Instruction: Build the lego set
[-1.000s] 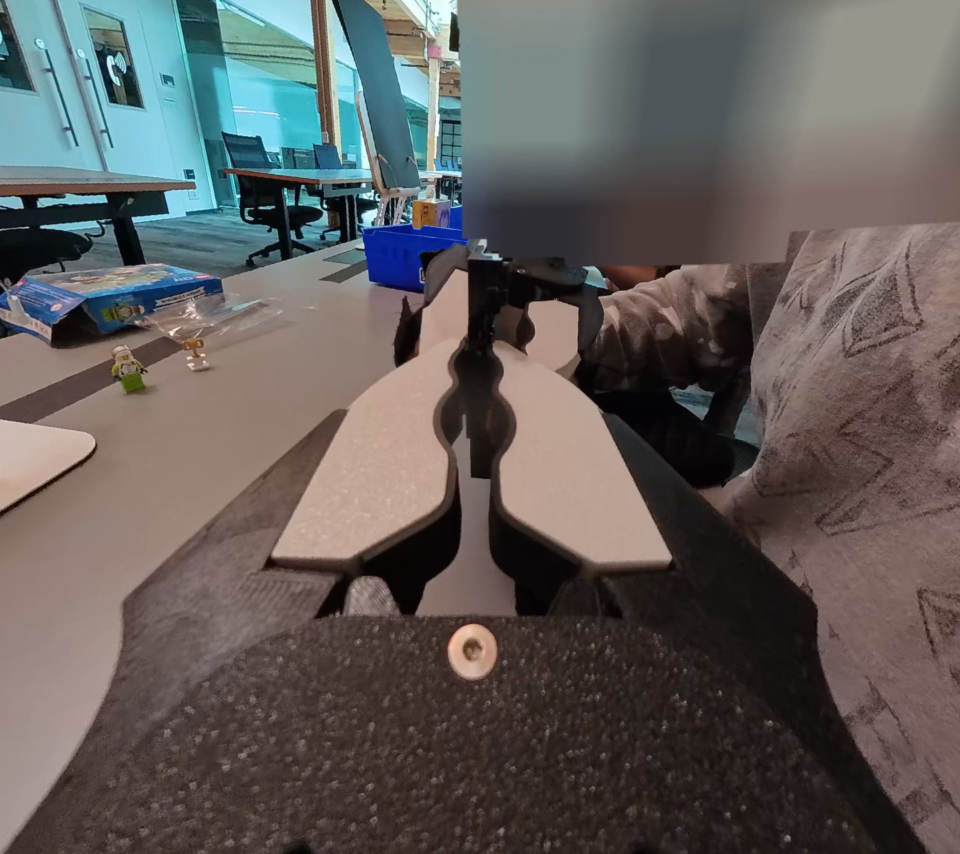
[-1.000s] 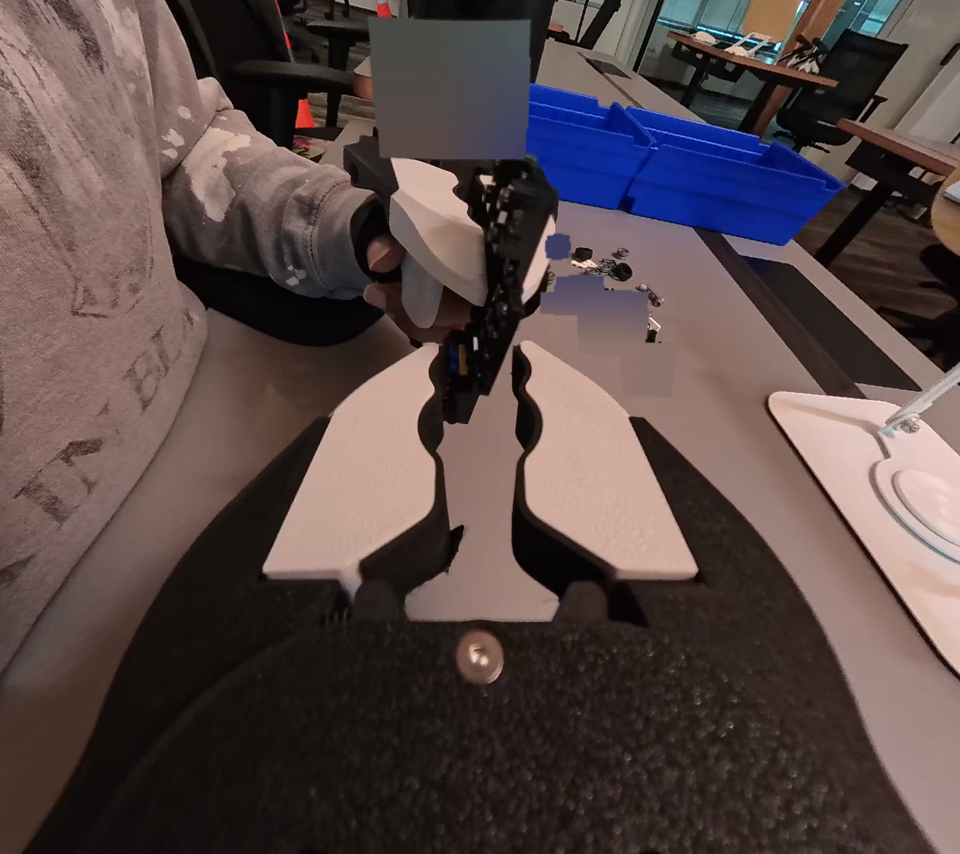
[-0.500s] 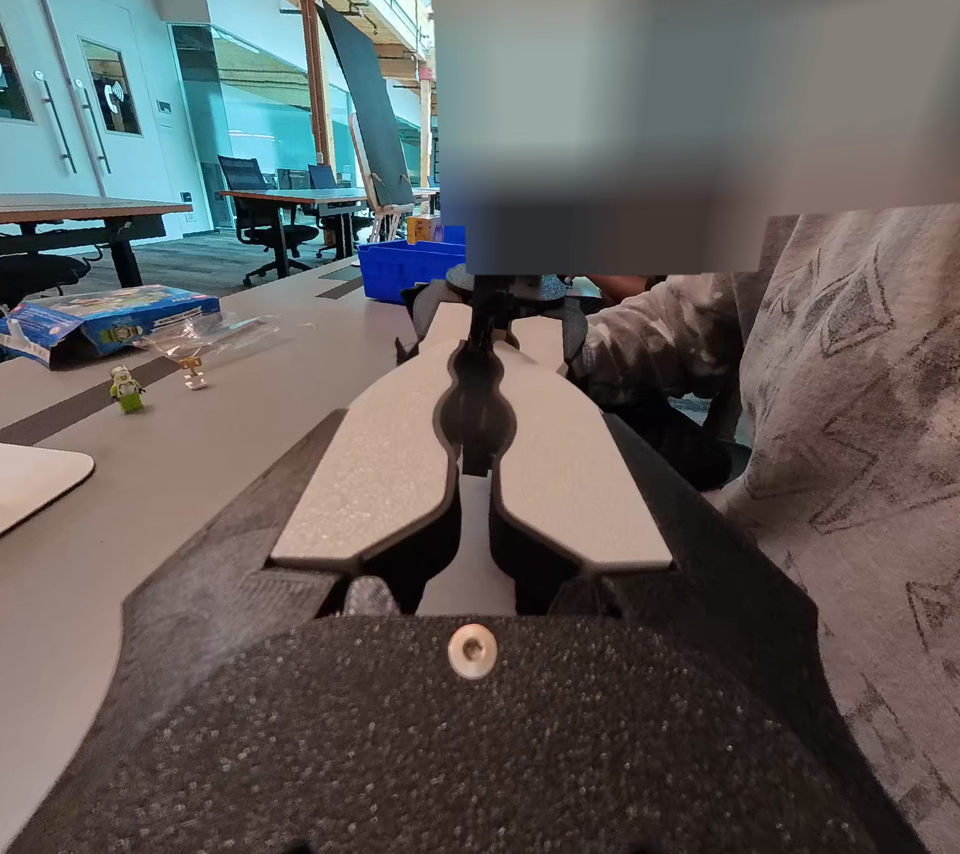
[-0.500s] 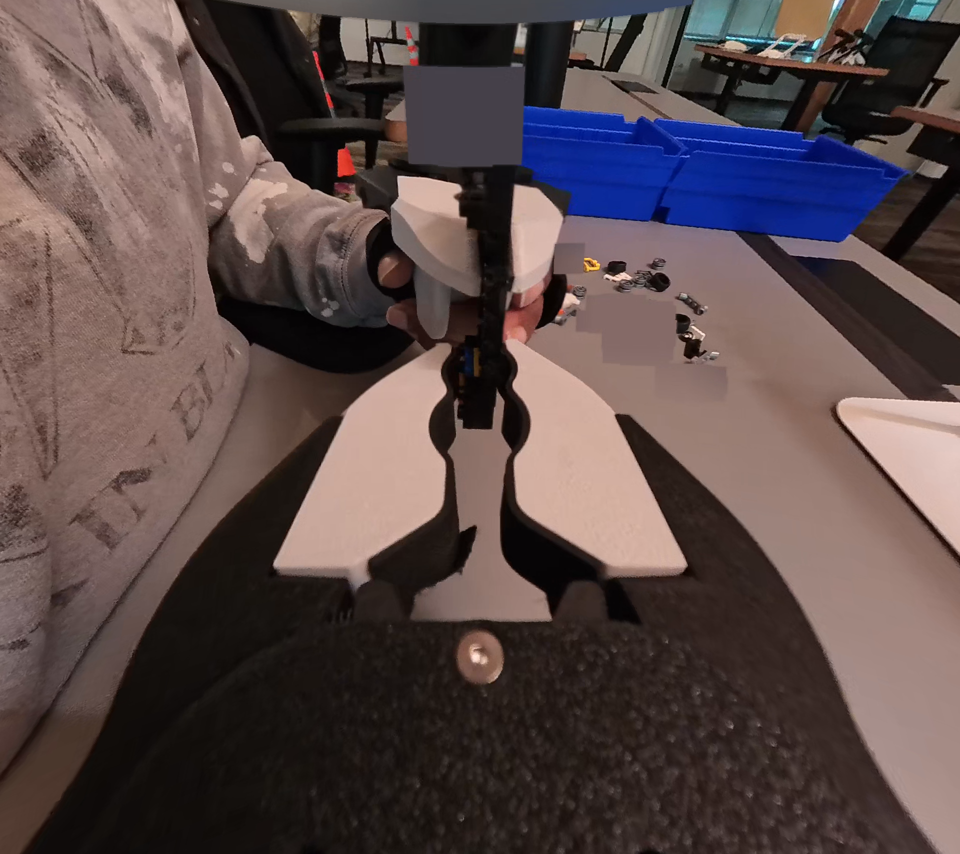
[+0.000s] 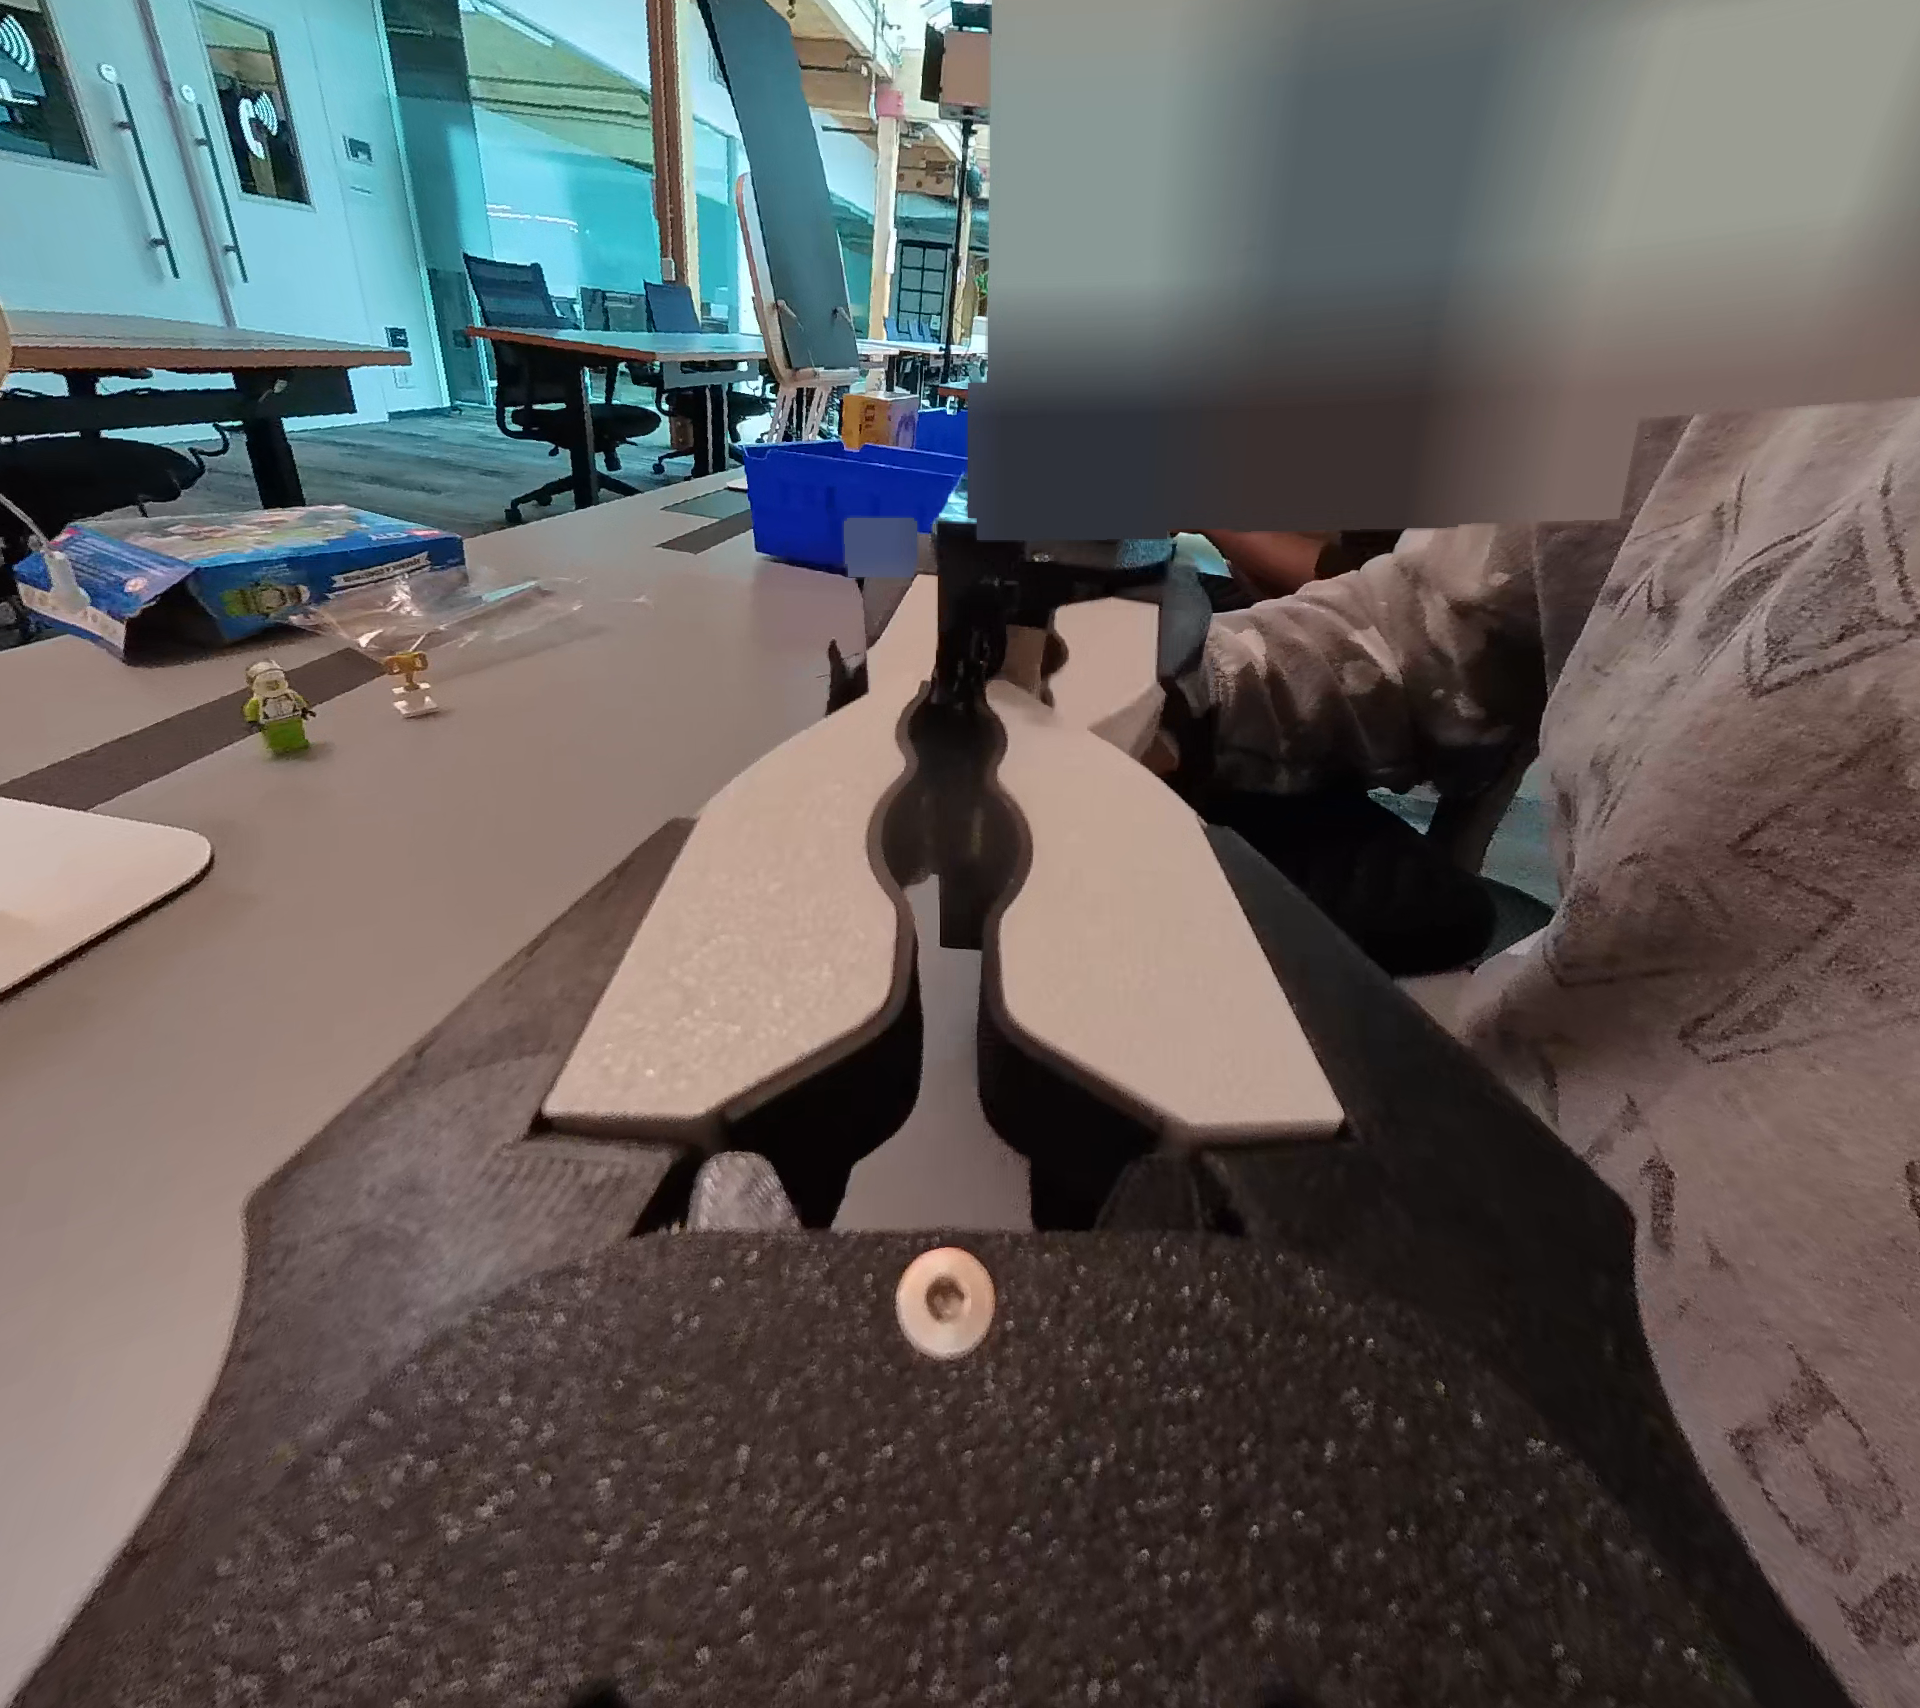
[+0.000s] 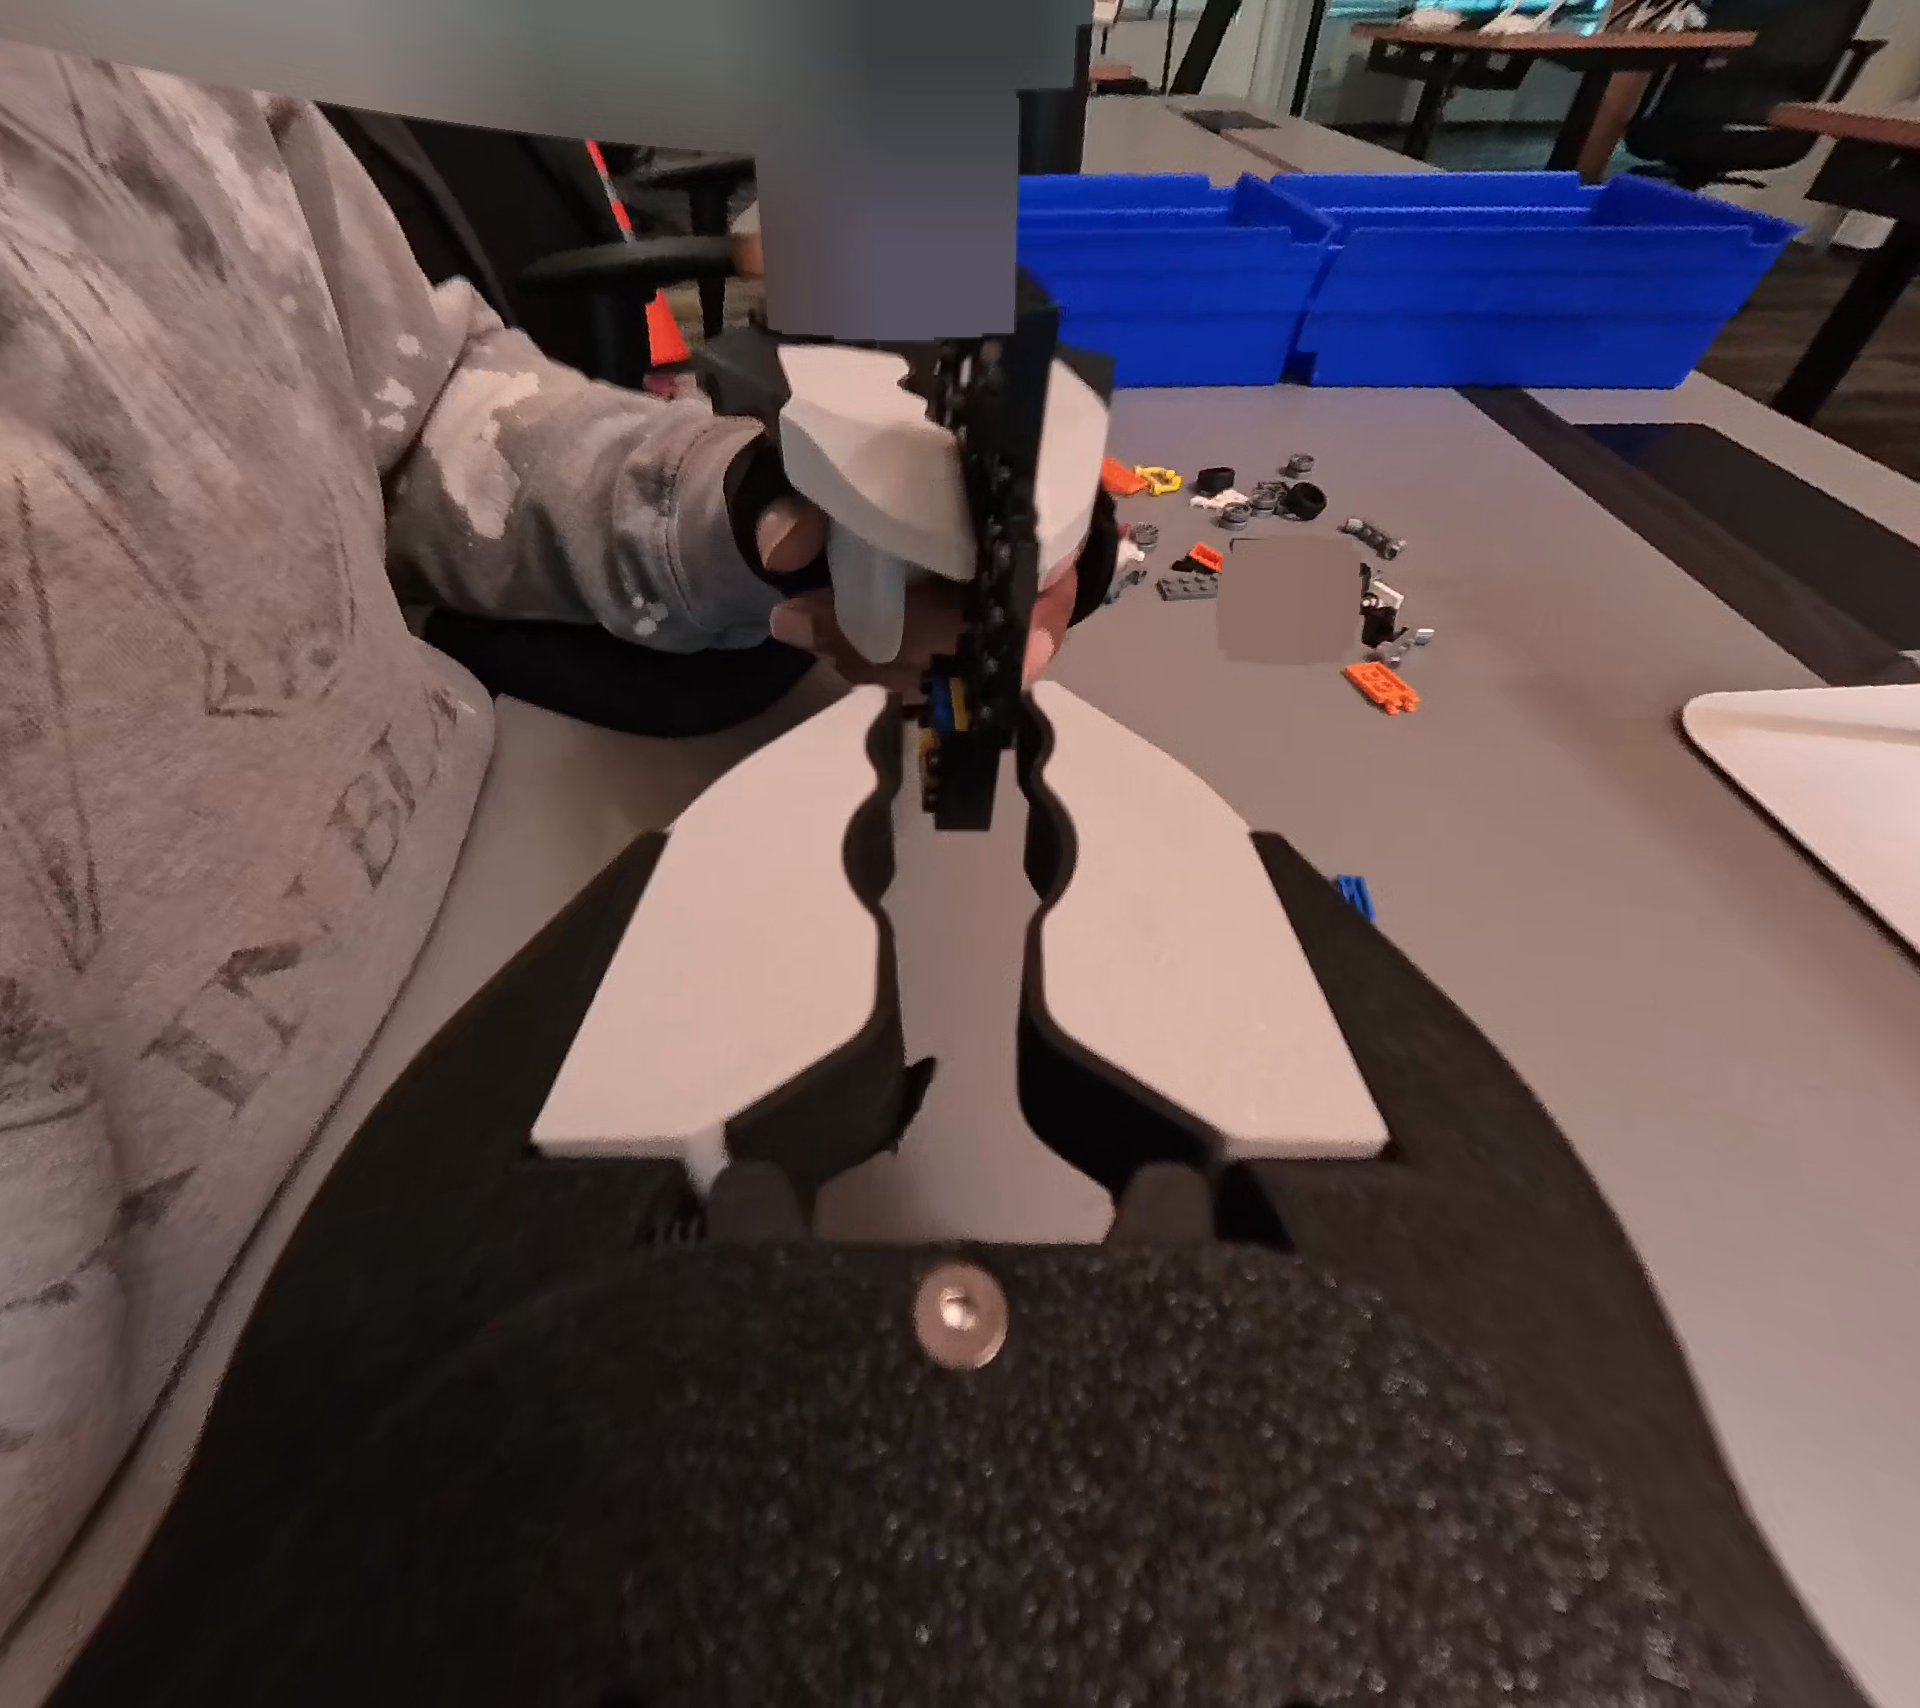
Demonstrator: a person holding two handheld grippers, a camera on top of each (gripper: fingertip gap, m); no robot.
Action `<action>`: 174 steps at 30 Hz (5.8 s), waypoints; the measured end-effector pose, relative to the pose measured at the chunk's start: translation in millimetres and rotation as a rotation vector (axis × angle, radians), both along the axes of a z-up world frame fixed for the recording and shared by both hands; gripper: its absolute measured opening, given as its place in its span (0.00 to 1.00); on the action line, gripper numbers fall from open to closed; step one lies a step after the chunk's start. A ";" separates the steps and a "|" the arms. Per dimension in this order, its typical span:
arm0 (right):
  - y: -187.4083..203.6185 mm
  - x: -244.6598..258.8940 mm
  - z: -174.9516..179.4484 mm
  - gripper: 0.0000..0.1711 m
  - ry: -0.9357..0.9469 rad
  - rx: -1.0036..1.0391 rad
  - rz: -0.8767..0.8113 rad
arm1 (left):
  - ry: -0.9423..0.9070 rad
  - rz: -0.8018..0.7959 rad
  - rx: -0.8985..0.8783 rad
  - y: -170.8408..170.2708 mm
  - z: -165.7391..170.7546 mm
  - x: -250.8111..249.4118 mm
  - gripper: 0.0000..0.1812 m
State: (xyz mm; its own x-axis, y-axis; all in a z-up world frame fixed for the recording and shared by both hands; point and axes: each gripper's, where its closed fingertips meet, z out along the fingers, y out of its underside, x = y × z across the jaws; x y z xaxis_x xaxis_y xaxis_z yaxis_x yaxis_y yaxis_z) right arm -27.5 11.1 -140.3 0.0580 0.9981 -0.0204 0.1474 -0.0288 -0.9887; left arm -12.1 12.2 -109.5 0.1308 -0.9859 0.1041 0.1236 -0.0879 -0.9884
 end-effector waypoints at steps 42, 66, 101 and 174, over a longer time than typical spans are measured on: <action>39.7 21.8 -37.2 0.22 -0.425 0.345 -0.565 | -0.202 0.296 -0.985 90.3 -58.5 -17.2 0.03; 71.6 30.1 -33.1 0.27 -0.414 0.189 -0.240 | -0.241 0.334 -0.894 74.8 -45.5 -21.8 0.13; 61.6 90.9 -82.9 0.26 -0.428 -0.047 -0.161 | 1.115 0.051 0.004 120.5 -146.0 -44.9 0.11; 54.3 88.3 -96.2 0.17 -0.423 -0.024 -0.250 | 1.182 0.004 -0.340 65.3 -146.9 24.2 0.04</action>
